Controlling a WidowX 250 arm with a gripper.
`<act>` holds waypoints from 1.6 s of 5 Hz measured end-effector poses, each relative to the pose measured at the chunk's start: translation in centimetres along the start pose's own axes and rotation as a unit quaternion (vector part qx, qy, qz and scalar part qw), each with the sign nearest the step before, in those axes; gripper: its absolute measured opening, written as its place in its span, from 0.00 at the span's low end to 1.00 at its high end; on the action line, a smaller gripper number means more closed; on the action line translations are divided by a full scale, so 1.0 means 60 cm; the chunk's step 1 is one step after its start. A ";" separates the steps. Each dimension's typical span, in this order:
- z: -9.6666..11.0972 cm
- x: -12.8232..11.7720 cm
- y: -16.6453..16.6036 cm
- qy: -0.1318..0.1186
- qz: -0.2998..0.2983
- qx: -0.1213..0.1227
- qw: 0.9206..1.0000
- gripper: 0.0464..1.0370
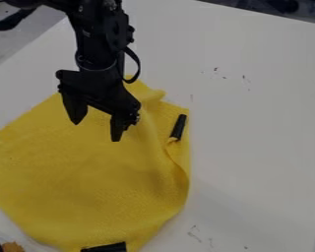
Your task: Fold the cloth from top to bottom
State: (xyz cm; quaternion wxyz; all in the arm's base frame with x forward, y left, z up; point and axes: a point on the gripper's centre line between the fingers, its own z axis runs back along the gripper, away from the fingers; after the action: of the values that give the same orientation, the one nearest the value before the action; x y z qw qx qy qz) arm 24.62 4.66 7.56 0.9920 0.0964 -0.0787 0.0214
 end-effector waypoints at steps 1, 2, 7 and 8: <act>-0.008 -0.005 -0.003 0.012 -0.002 -0.003 1.000 0.96; -0.020 0.015 0.006 0.016 -0.033 -0.009 0.999 0.96; -0.100 0.239 0.145 -0.066 -0.159 0.004 0.985 0.96; -0.126 0.251 0.154 -0.061 -0.170 -0.007 0.983 0.96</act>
State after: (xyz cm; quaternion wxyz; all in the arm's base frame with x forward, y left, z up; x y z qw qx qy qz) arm 40.09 15.57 4.39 0.9752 0.1021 -0.1215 -0.1543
